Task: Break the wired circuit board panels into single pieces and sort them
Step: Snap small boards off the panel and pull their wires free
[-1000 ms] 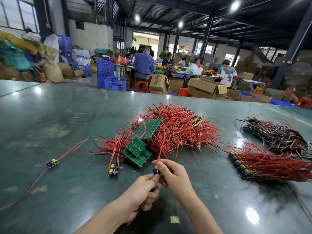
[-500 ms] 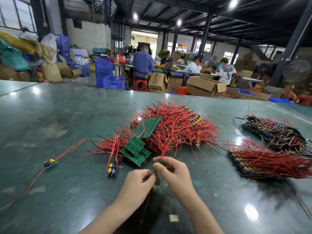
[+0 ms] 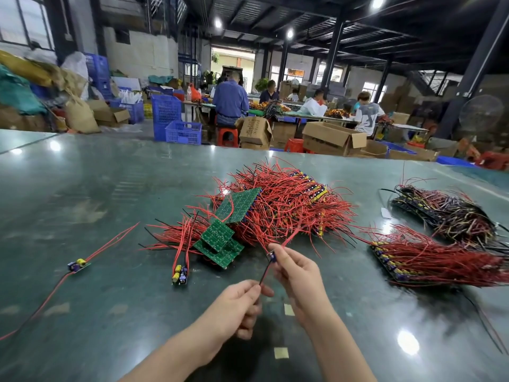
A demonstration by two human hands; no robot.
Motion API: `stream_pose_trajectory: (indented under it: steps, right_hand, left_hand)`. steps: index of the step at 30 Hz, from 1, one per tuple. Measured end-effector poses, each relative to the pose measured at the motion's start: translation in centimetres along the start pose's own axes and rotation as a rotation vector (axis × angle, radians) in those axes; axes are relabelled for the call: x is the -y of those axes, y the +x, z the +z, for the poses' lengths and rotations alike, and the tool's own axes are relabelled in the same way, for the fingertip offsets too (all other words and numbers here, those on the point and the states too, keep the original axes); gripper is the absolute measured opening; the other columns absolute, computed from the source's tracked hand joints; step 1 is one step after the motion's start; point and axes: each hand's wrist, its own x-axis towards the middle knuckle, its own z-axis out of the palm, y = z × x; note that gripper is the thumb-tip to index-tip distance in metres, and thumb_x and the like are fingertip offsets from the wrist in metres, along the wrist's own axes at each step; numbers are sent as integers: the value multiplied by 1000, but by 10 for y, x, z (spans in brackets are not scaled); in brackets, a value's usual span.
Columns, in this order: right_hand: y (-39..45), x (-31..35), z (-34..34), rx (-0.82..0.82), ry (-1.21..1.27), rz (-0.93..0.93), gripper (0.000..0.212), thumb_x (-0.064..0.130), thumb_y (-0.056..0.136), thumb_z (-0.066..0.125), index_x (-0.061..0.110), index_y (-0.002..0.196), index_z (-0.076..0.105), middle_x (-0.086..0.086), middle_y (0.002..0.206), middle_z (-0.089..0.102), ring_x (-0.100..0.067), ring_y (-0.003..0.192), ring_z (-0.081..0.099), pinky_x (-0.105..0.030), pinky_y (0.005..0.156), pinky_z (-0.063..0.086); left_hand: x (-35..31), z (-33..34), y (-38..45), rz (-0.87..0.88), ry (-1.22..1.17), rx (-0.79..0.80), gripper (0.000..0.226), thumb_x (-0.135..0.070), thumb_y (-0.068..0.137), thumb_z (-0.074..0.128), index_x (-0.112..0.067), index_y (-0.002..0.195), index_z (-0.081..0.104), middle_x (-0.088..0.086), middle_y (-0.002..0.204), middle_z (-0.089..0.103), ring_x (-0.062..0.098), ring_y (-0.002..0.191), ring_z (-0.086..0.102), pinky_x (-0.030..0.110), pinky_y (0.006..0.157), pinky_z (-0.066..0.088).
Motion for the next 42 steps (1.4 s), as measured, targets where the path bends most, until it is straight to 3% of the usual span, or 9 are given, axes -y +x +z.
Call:
stream_pose_trajectory:
  steps: [7, 13, 19, 24, 29, 32, 35, 38, 42]
  right_hand:
    - [6, 0, -5, -120, 137, -37, 15, 13, 86, 64, 13, 77, 76, 4, 61, 58, -8, 56, 47, -21, 64, 43]
    - [8, -3, -9, -117, -111, -94, 11, 20, 86, 67, 17, 81, 75, 7, 60, 57, -4, 57, 47, -18, 66, 45]
    - [8, -4, -8, -163, 24, -69, 15, 19, 87, 65, 15, 77, 76, 3, 61, 57, -10, 58, 47, -23, 65, 41]
    - [9, -3, -8, -101, 18, -49, 14, 17, 88, 64, 15, 79, 75, 6, 61, 57, -8, 57, 47, -17, 61, 44]
    - [8, 3, -14, 12, -190, -51, 12, 19, 87, 65, 17, 82, 75, 9, 62, 59, -8, 60, 47, -20, 65, 41]
    - [3, 5, -12, 159, -189, -29, 12, 18, 86, 65, 19, 85, 77, 7, 72, 66, -9, 69, 51, -21, 71, 44]
    - [-4, 3, -6, 291, -238, -39, 12, 17, 86, 65, 18, 89, 77, 4, 79, 71, -5, 73, 60, -17, 71, 46]
    - [-8, 2, 1, 335, -226, -28, 11, 14, 86, 66, 15, 92, 75, -2, 84, 74, -10, 76, 68, -23, 68, 54]
    - [-7, -1, 3, 222, -288, -100, 9, 12, 84, 69, 13, 91, 74, 3, 81, 72, -4, 75, 65, -16, 70, 50]
  left_hand:
    - [-3, 18, -7, 51, -12, -52, 27, -23, 103, 35, -10, 85, 50, -6, 49, 28, 8, 39, 17, 14, 39, 17]
    - [3, 11, -12, 65, 188, 12, 26, -17, 104, 35, -4, 89, 52, 2, 46, 50, 9, 29, 34, 19, 34, 36]
    - [-12, 4, -14, -126, -515, 163, 19, -19, 91, 50, -8, 78, 59, -5, 39, 26, 3, 24, 22, 11, 26, 24]
    - [-25, -21, -8, -207, -933, 304, 23, 5, 65, 81, 1, 74, 60, -4, 38, 24, 7, 23, 22, 16, 23, 27]
    - [-21, -41, -4, -96, -86, 257, 23, -26, 89, 54, -7, 90, 66, 2, 52, 54, 11, 39, 47, 23, 44, 46]
    - [-26, -43, -1, -32, 293, 229, 34, -37, 80, 60, -15, 104, 72, 7, 99, 74, 19, 91, 70, 30, 72, 57]
    - [-27, -42, 1, -25, 176, 127, 53, -39, 74, 68, -18, 122, 57, 5, 110, 71, 23, 99, 69, 32, 79, 57]
    - [-24, -28, -1, -12, -117, 157, 37, -25, 88, 63, -12, 122, 54, 7, 109, 71, 24, 85, 70, 29, 68, 55]
    - [-9, -7, 5, 41, -136, -1, 15, -11, 100, 41, -11, 109, 54, -3, 66, 59, 4, 46, 38, 14, 41, 29]
